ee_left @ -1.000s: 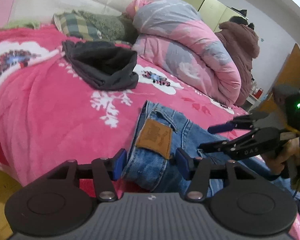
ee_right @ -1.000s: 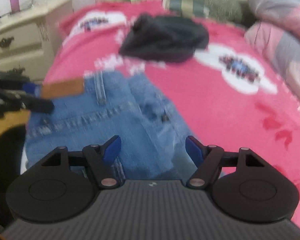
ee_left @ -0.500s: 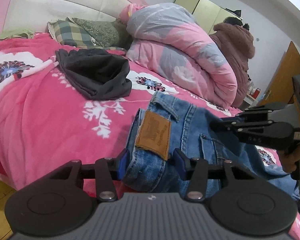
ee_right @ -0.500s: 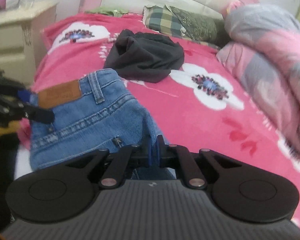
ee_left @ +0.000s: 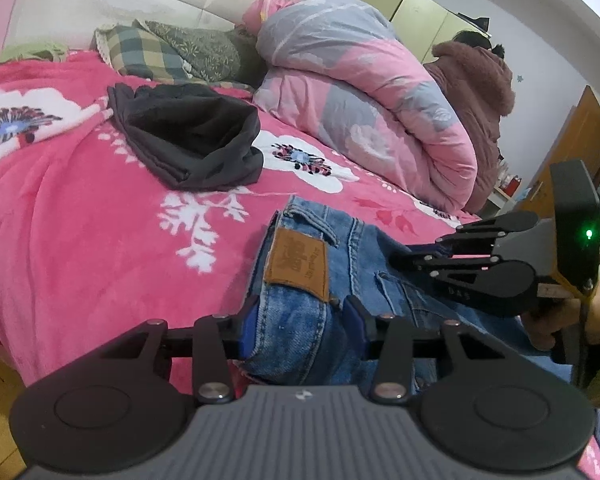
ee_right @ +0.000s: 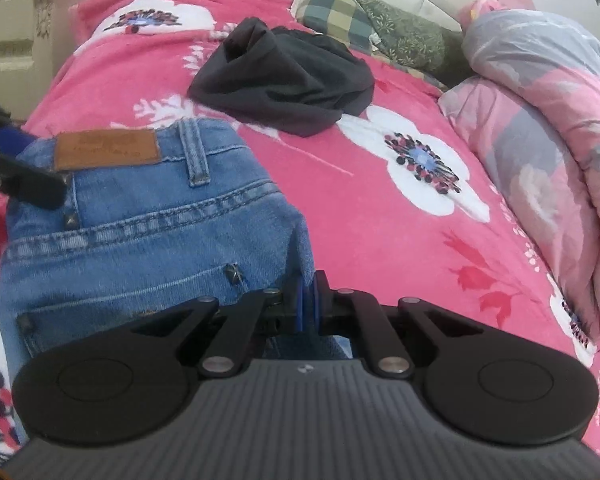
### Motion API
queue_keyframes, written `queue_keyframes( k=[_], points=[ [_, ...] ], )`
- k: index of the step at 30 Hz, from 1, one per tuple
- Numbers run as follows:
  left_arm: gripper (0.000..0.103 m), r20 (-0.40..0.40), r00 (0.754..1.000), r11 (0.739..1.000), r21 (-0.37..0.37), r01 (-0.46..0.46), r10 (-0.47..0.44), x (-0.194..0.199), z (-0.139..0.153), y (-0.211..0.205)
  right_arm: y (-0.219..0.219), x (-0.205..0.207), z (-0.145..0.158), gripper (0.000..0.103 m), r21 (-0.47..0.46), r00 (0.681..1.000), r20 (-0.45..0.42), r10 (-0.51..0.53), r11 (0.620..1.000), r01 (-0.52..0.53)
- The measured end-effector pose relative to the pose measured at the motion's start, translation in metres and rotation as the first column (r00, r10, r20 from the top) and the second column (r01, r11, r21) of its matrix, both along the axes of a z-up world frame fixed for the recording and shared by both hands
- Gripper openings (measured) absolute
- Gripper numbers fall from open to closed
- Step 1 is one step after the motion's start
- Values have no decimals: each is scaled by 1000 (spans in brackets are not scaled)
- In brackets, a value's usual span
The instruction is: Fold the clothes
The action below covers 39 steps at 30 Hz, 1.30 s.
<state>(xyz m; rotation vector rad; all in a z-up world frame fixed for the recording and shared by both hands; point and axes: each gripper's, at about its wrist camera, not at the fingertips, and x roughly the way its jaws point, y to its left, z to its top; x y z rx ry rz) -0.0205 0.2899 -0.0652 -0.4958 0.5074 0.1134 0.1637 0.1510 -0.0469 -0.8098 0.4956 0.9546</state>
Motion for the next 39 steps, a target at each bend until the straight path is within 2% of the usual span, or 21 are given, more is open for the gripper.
queue_keyframes(
  k=[6, 10, 11, 13, 16, 20, 22, 23, 24, 31, 34, 39],
  points=[
    [47, 22, 999, 999, -10, -36, 36, -6, 1, 4, 5, 5, -14, 3, -11, 999, -26, -17, 1000, 17],
    [46, 99, 990, 994, 35, -101, 97, -16, 20, 5, 4, 5, -13, 3, 0, 999, -21, -26, 1000, 26],
    [46, 126, 988, 996, 17, -90, 87, -15, 25, 6, 4, 5, -12, 3, 4, 999, -19, -26, 1000, 26],
    [45, 180, 982, 996, -85, -37, 52, -4, 34, 11, 3, 4, -11, 3, 9, 1000, -13, -25, 1000, 25],
    [45, 213, 977, 963, -261, 60, -3, 26, 32, 17, 1, 4, -12, 3, 20, 1000, -13, -22, 1000, 22],
    [35, 42, 999, 937, -348, 5, 10, 83, 5, 20, -4, 7, -14, 3, 55, 999, -33, -23, 998, 25],
    [32, -6, 999, 940, -339, -40, 41, 98, -6, 20, -7, 8, -14, 4, 69, 999, -37, -14, 997, 16],
    [25, -10, 998, 944, -325, -64, 64, 100, -10, 20, -9, 8, -13, 5, 76, 999, -39, -9, 997, 12],
    [22, -10, 996, 946, -312, -85, 86, 100, -13, 19, -10, 9, -12, 5, 84, 999, -44, -4, 996, 7],
    [17, 25, 989, 963, -233, -137, 147, 97, -23, 7, -45, 5, 10, 11, 140, 996, -83, -16, 990, 27],
    [14, 40, 986, 960, -235, -150, 164, 94, -25, 8, -67, 2, 12, 11, 121, 994, -101, -49, 991, 61],
    [13, 60, 983, 964, -216, -157, 174, 94, -28, 6, -94, 11, -1, 9, 61, 983, -115, -142, 987, 150]
  ],
)
